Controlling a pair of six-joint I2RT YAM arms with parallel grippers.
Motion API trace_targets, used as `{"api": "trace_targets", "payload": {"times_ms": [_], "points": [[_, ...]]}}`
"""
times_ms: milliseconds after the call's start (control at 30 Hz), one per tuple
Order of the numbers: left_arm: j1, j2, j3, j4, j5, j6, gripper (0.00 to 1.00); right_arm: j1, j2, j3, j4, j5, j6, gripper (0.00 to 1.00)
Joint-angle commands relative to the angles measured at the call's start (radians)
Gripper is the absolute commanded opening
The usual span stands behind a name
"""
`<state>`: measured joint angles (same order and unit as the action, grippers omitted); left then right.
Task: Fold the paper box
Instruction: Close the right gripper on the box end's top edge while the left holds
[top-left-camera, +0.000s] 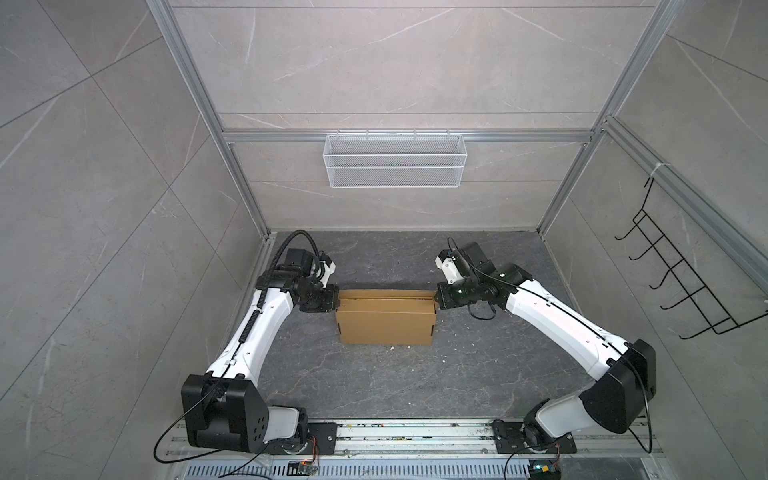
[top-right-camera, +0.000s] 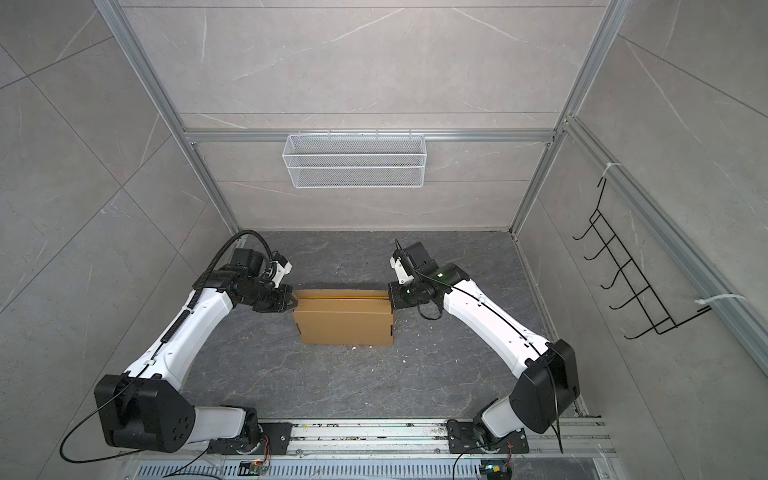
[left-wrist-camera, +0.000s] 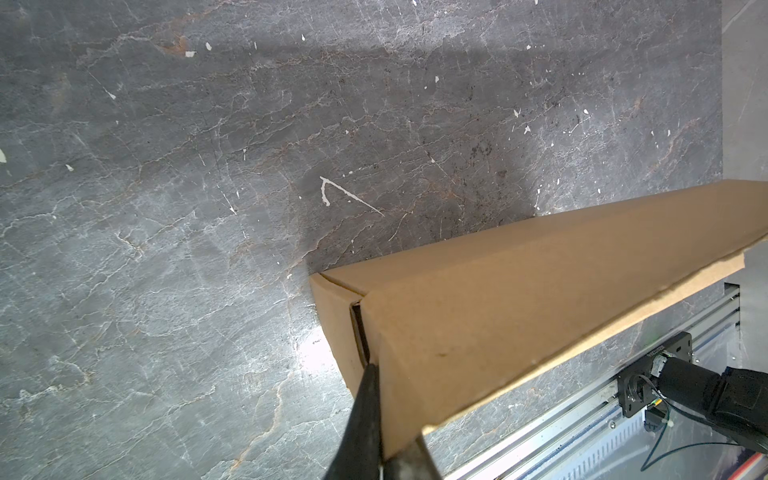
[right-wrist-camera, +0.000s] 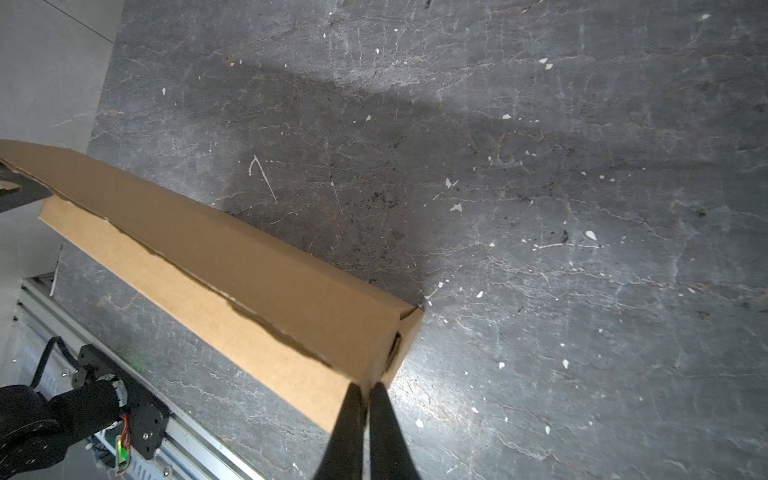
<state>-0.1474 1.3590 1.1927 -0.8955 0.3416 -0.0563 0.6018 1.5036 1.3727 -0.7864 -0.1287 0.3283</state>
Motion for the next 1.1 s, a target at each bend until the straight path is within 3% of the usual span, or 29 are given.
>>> {"api": "trace_targets", "payload": {"times_ms": [0, 700, 1067], "points": [[-0.020, 0.042, -0.038, -0.094, -0.023, -0.005, 0.04, 0.022, -0.020, 0.002, -0.030, 0.073, -0.010, 0.07], [-0.024, 0.029, -0.053, -0.088, -0.018, -0.005, 0.05, 0.100, -0.073, -0.129, 0.042, 0.161, 0.120, 0.00], [-0.024, 0.019, -0.040, -0.095, -0.019, -0.001, 0.08, 0.122, -0.077, -0.149, 0.040, 0.203, 0.114, 0.00]]}}
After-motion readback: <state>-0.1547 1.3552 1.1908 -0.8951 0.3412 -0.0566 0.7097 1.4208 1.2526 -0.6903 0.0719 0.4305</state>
